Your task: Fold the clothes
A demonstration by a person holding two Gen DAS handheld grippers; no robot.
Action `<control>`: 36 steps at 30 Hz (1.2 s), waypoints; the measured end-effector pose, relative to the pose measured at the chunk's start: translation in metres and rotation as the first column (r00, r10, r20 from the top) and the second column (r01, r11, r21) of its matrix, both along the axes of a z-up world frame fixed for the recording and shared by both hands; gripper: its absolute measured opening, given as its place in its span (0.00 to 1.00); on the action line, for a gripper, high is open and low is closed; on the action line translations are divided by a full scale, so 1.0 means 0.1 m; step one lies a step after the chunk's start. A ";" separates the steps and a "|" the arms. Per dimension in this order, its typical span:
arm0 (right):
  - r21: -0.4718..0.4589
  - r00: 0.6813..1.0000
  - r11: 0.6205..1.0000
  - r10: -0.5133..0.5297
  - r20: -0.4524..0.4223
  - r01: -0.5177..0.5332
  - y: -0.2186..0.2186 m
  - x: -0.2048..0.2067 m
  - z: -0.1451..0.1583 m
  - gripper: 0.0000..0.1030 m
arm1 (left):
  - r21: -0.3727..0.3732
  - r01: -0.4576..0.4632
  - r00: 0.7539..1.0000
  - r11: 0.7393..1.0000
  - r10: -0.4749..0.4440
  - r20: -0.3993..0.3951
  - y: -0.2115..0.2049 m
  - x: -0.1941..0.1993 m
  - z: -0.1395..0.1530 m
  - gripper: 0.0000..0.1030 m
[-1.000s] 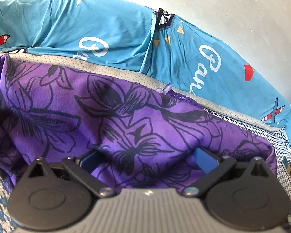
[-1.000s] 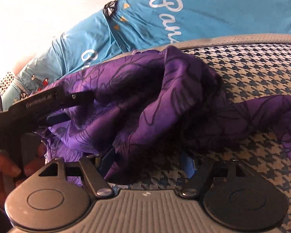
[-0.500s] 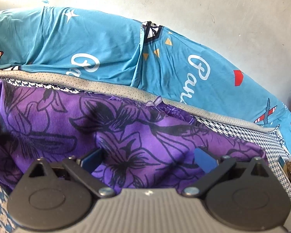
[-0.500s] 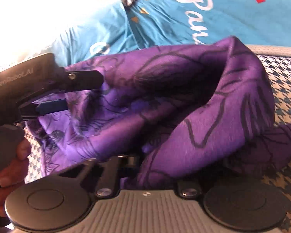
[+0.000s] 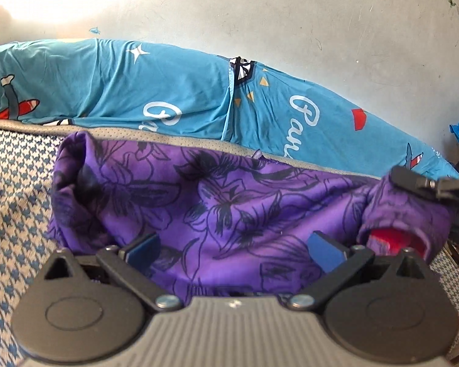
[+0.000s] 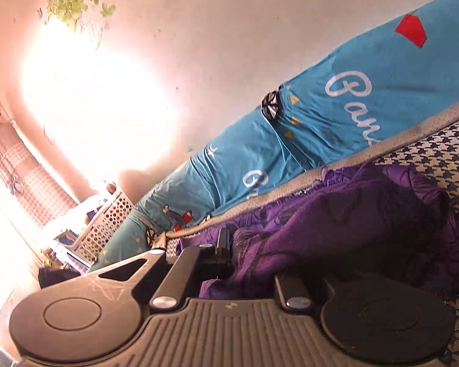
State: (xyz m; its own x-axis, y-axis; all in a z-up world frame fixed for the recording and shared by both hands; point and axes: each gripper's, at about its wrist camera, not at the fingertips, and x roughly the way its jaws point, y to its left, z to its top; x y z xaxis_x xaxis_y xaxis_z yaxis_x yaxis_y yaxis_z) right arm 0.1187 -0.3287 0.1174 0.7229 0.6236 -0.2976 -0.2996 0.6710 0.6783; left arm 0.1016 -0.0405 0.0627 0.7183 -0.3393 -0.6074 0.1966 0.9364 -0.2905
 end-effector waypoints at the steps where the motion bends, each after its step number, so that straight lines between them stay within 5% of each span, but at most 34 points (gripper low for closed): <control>1: 0.017 1.000 1.000 -0.010 0.009 0.010 -0.01 -0.03 0.04 0.08 | -0.006 0.001 1.000 1.000 -0.001 -0.013 0.03 -0.08 -0.03 1.00; 10: 0.153 0.998 0.988 -0.034 0.060 0.024 -0.09 -0.46 0.22 0.08 | 0.009 0.098 0.993 0.995 -0.097 -0.070 -0.30 -0.61 -0.36 1.00; 17: 0.193 0.997 0.981 -0.012 0.079 -0.004 -0.13 -0.71 0.26 0.08 | 0.055 0.155 0.988 0.986 -0.155 -0.012 -0.80 -0.88 -0.51 1.00; 21: 0.218 0.996 0.976 -0.001 0.086 -0.017 -0.17 -0.75 0.26 0.08 | 0.083 0.110 0.992 0.990 -0.114 0.046 -0.95 -0.86 -0.45 1.00; 29: 0.234 0.996 0.972 -0.004 0.092 -0.018 -0.26 -0.75 0.25 0.08 | -0.045 0.007 0.999 0.999 -0.005 0.049 -0.91 -0.52 -0.48 1.00; 36: 0.222 0.995 0.975 0.003 0.096 -0.025 -0.27 -0.72 0.24 0.08 | -0.059 -0.063 0.997 0.996 0.066 0.050 -0.98 -0.29 -0.56 1.00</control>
